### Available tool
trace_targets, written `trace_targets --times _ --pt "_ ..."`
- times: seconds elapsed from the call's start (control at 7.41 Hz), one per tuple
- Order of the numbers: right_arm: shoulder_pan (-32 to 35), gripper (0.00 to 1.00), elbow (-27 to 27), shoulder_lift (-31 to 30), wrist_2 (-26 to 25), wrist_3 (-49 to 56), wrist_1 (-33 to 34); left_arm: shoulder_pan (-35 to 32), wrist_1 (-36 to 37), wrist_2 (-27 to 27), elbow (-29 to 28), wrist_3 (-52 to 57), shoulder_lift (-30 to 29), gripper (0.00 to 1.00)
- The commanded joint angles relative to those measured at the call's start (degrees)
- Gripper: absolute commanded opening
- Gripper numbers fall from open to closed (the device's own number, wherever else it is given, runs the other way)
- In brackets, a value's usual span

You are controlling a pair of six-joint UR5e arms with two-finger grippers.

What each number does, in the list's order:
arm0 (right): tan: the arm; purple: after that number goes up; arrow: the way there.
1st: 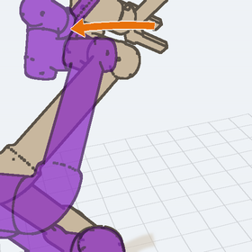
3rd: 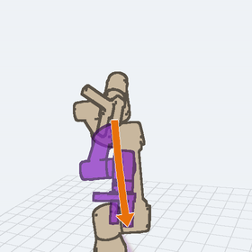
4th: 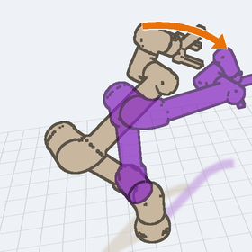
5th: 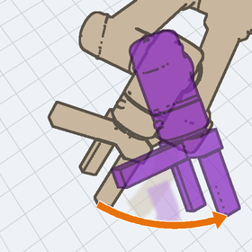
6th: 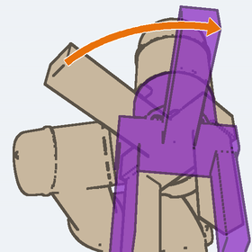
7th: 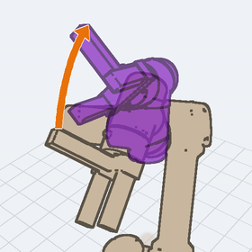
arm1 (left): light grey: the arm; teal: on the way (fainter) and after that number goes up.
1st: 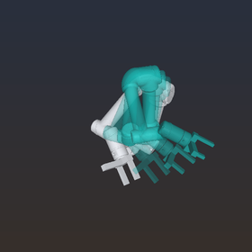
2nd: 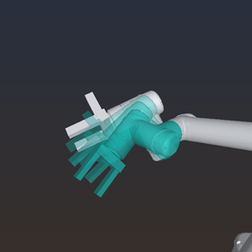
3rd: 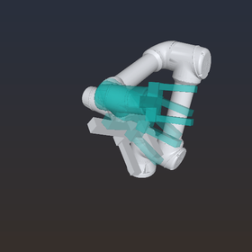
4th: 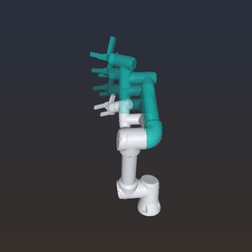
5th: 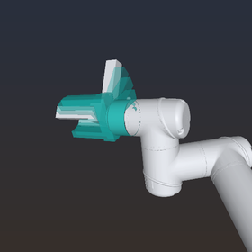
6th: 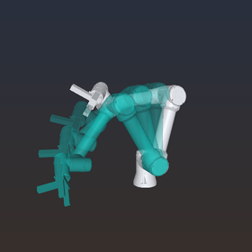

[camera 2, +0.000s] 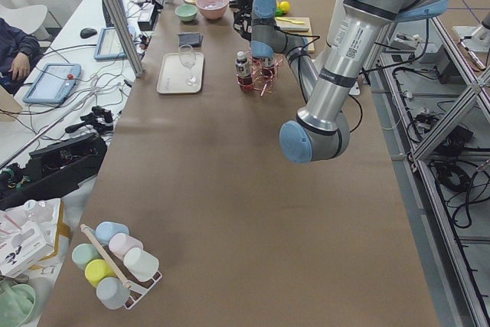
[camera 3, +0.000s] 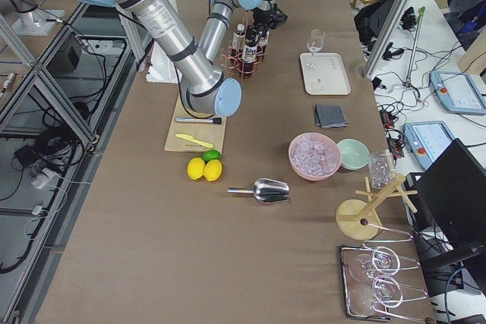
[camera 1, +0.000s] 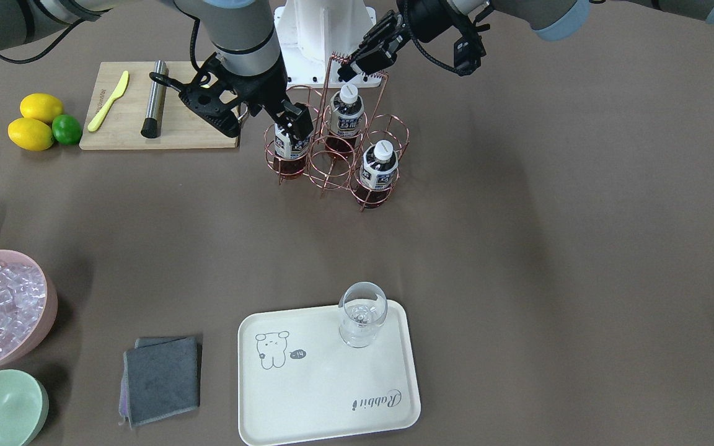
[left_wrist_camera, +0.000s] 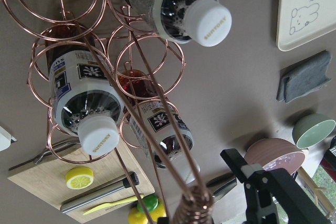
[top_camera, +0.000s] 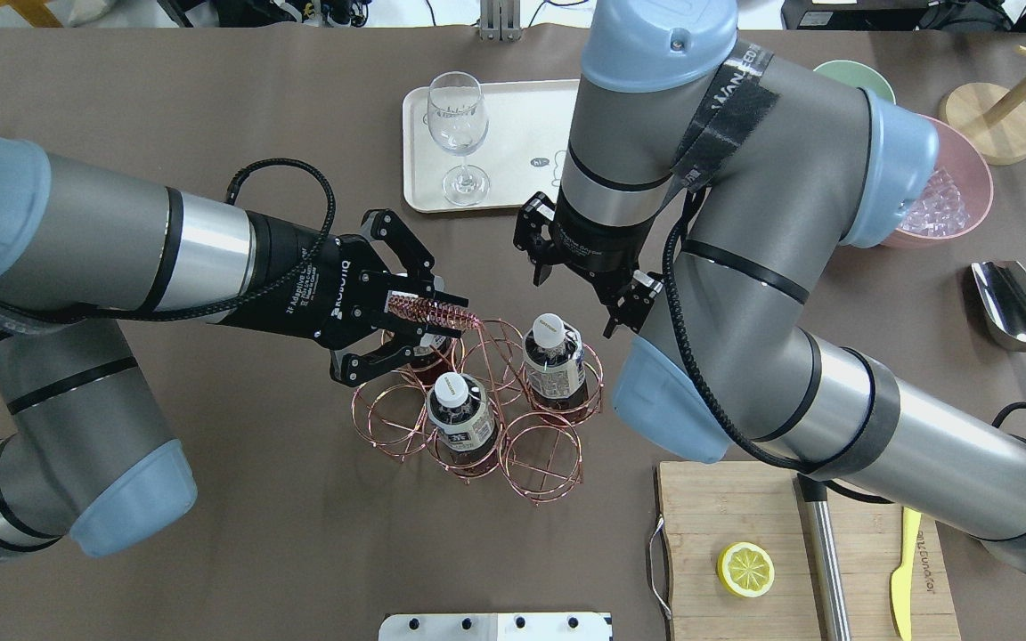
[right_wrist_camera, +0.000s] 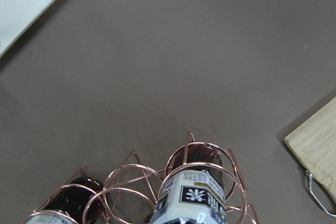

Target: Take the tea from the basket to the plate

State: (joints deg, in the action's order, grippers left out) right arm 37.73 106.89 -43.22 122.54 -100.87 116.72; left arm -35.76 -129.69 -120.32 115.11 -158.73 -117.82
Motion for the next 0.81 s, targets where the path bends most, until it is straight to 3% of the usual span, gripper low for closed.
trace_targets --times 0.0,0.14,0.68 --pt "-1.7 0.87 -1.2 1.4 -0.5 -0.4 0.2 -0.2 0.0 0.0 0.0 0.0 0.0 0.00" --pt "-1.7 0.83 -1.8 1.8 -0.5 -0.4 0.2 -0.3 0.0 0.0 -0.1 0.0 0.0 0.00" --pt "-3.2 0.48 -1.7 1.8 -0.1 -0.3 0.1 -0.7 0.0 -0.2 0.1 -0.1 0.0 0.00"
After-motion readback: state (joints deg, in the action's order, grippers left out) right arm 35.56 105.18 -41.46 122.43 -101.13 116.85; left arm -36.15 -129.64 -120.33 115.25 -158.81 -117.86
